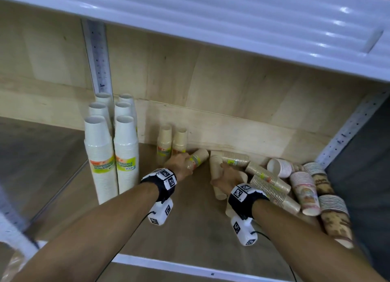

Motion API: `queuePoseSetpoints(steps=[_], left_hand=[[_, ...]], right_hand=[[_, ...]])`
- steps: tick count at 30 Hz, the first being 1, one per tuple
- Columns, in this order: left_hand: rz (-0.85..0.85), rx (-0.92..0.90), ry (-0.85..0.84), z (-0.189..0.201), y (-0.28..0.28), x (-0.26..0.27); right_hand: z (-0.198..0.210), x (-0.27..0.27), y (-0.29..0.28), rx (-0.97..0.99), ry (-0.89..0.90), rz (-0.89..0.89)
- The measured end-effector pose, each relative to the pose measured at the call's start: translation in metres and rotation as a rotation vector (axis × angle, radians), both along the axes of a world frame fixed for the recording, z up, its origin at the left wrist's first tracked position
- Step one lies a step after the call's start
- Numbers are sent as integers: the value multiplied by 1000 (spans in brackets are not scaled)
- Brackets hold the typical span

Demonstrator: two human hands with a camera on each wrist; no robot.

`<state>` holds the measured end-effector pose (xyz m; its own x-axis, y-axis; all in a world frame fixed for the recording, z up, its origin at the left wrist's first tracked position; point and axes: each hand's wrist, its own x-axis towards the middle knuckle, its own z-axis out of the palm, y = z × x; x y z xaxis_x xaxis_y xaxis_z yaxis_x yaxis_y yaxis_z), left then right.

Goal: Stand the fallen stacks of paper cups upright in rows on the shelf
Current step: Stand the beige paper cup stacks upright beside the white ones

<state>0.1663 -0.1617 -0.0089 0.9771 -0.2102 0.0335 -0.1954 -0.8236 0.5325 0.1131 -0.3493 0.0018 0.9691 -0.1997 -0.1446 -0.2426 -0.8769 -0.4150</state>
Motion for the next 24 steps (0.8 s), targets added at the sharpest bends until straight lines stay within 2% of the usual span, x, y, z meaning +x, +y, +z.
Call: queuePoseSetpoints(steps=[12, 24], left_hand=[[36, -23, 7, -27, 9, 3], [-5, 36, 5, 8, 8, -14]], right_hand=[[-7, 3, 10, -78, 36, 28], [12, -5, 9, -15, -27, 7]])
